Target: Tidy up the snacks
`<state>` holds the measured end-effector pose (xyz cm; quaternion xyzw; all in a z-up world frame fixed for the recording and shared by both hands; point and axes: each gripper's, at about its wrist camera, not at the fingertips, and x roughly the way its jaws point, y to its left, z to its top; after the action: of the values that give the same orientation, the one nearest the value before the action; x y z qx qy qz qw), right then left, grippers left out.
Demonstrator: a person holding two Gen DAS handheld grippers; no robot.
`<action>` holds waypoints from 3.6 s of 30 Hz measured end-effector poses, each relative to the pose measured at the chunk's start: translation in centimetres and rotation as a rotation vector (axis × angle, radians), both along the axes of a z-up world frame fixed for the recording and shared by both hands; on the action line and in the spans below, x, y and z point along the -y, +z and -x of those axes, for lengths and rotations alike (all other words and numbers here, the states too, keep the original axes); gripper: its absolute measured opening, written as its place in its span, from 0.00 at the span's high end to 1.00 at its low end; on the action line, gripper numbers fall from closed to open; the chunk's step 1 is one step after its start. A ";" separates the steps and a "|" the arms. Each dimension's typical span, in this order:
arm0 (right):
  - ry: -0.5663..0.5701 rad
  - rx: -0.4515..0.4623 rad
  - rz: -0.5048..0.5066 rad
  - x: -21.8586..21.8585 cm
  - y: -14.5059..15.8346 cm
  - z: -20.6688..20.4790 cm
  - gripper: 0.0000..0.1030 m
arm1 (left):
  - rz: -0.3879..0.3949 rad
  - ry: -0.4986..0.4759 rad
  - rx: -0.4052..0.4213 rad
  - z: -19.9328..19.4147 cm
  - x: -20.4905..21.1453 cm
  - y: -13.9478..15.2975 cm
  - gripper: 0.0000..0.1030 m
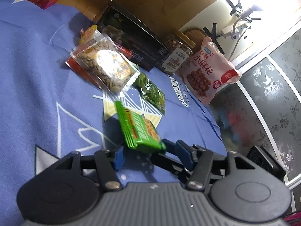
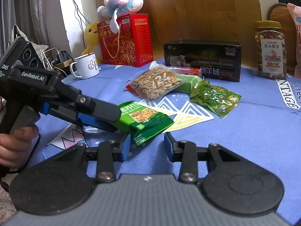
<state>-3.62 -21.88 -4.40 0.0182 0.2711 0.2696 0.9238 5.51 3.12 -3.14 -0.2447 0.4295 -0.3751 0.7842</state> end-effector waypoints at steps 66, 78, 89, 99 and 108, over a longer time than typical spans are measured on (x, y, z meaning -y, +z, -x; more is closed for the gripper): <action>-0.015 0.026 0.099 -2.3 -0.1 -1.7 0.54 | 0.040 0.007 -0.039 -2.7 1.0 0.2 0.45; -0.015 0.026 0.097 -2.4 -0.1 -1.7 0.54 | 0.051 0.010 -0.068 -2.7 1.1 -0.7 0.54; -0.014 0.027 0.098 -2.4 -0.1 -1.7 0.54 | 0.058 0.013 -0.078 -2.5 0.9 -1.0 0.54; -0.013 0.027 0.095 -2.4 -0.1 -1.7 0.54 | 0.055 0.003 -0.079 -2.5 1.3 -1.0 0.59; -0.013 0.026 0.093 -2.4 -0.1 -1.7 0.53 | 0.053 -0.002 -0.081 -2.5 1.6 -1.0 0.59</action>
<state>-1.92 -19.45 -4.55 -0.0266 0.2710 0.2507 0.9290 8.02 1.50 -4.13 -0.2797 0.4510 -0.3770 0.7591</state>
